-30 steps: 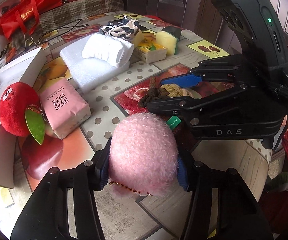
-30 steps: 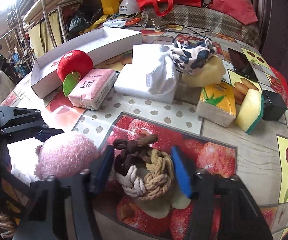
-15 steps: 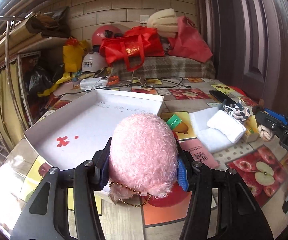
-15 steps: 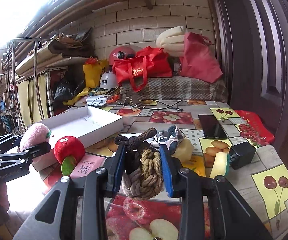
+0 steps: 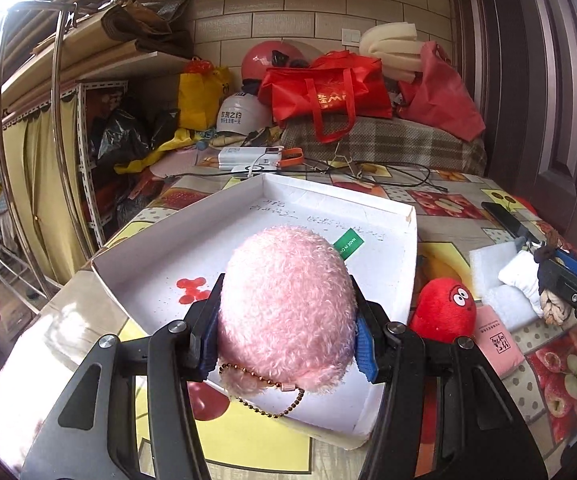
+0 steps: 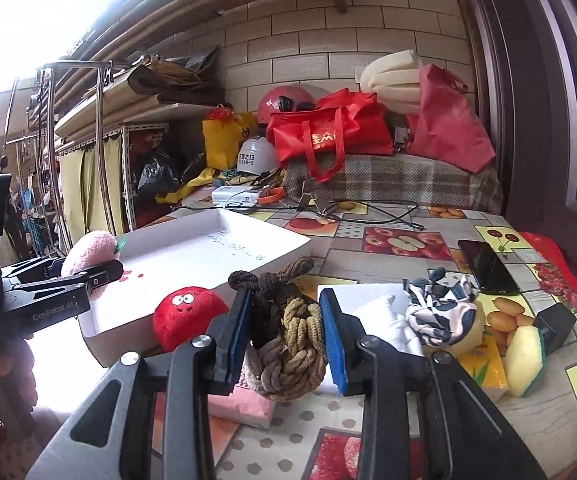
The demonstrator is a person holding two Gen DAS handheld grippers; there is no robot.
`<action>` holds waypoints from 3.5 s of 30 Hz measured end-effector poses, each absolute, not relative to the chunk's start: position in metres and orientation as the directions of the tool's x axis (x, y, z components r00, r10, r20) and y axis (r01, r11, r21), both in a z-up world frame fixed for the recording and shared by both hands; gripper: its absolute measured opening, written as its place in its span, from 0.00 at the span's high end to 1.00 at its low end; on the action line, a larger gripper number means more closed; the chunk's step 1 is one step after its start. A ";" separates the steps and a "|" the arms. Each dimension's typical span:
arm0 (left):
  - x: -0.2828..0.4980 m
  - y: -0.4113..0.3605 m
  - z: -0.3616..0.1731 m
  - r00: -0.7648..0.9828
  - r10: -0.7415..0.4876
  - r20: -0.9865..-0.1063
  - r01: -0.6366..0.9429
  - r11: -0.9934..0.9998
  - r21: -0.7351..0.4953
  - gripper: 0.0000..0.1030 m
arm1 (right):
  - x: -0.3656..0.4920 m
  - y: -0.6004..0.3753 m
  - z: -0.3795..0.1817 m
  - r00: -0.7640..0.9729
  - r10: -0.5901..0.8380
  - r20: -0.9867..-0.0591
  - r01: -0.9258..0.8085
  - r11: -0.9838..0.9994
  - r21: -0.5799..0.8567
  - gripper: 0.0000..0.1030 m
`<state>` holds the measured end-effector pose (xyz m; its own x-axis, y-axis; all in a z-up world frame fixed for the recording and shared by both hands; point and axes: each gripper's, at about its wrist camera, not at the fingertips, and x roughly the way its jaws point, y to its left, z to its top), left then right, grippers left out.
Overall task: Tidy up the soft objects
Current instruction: 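Carry both held toys into the white box and open both tools, then grasp the red plush apple with the left tool while the right tool grasps the yellow-green sponge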
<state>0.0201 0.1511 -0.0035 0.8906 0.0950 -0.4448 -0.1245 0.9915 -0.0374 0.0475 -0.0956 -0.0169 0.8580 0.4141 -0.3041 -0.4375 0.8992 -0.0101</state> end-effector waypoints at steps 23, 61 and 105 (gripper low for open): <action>0.077 0.229 -0.011 0.849 0.088 -0.522 -0.183 0.974 -0.134 0.48 | 0.092 0.037 -0.019 0.783 0.514 -0.351 -0.542 0.840 0.021 0.67; 0.053 0.255 -0.010 0.848 0.219 -0.482 -0.361 0.906 -0.223 0.00 | 0.065 0.030 -0.017 0.848 0.469 -0.246 -0.502 0.860 -0.089 0.00; 0.054 0.030 -0.020 0.782 -0.103 -0.614 0.191 0.978 0.078 0.42 | 0.121 -0.255 -0.038 0.812 0.073 -0.579 -0.045 0.997 0.063 0.42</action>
